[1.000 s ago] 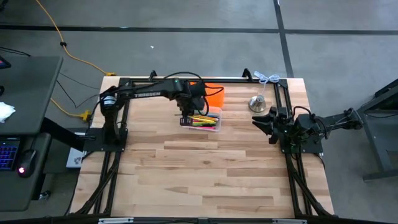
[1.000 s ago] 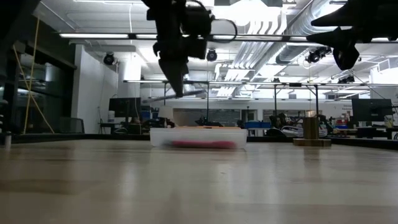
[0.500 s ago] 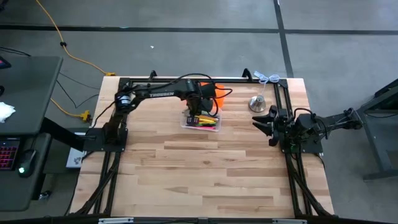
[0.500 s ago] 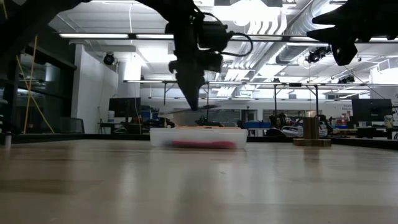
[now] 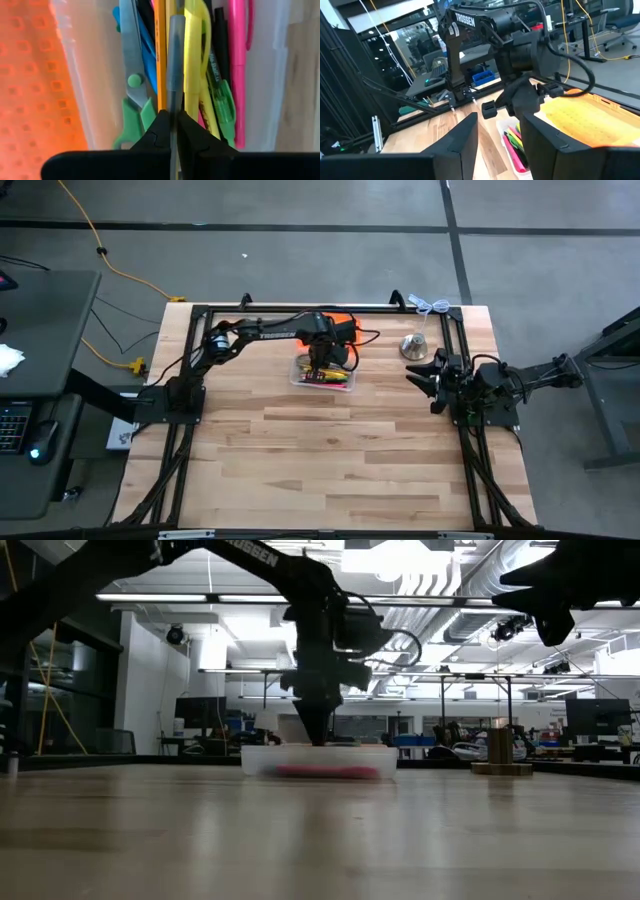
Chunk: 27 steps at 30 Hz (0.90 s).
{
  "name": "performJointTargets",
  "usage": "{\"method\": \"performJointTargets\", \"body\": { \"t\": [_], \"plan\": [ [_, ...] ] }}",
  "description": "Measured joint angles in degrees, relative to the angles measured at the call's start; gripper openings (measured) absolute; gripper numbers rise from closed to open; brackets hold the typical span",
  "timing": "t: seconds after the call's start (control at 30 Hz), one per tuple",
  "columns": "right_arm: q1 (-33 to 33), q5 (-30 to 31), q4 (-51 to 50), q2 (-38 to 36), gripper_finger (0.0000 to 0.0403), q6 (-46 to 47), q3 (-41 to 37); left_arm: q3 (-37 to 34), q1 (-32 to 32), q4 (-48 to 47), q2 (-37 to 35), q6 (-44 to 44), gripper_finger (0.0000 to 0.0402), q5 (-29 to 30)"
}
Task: Pick & place school supplies into a supply box
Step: Put the gray pen into the transparent supply box
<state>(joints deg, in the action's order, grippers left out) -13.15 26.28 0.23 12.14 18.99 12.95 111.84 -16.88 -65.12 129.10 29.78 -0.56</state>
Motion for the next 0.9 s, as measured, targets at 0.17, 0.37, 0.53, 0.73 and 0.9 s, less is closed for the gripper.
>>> {"method": "performJointTargets", "body": {
  "t": [0.17,0.37,0.53,0.73,0.9],
  "plan": [
    [0.0,0.2,-1.2,0.0,0.0124,0.0,0.0,0.0,0.0,0.1,1.4,0.2,0.0037,0.1],
    [0.0,0.2,-1.4,0.0,0.0124,0.0,0.0,0.0,0.0,1.7,1.5,1.0,0.0037,0.0],
    [0.0,0.2,-1.4,0.0,0.0124,0.0,0.0,-0.1,0.0,2.2,1.5,1.0,0.0056,0.0],
    [0.0,0.2,-1.7,0.0,0.0124,0.0,0.0,-0.1,0.0,3.5,1.5,1.5,0.0105,-0.4],
    [0.0,0.2,-1.7,0.0,0.0124,0.0,0.0,-0.1,0.0,3.6,1.5,1.4,0.0136,-0.4]
  ]
}}
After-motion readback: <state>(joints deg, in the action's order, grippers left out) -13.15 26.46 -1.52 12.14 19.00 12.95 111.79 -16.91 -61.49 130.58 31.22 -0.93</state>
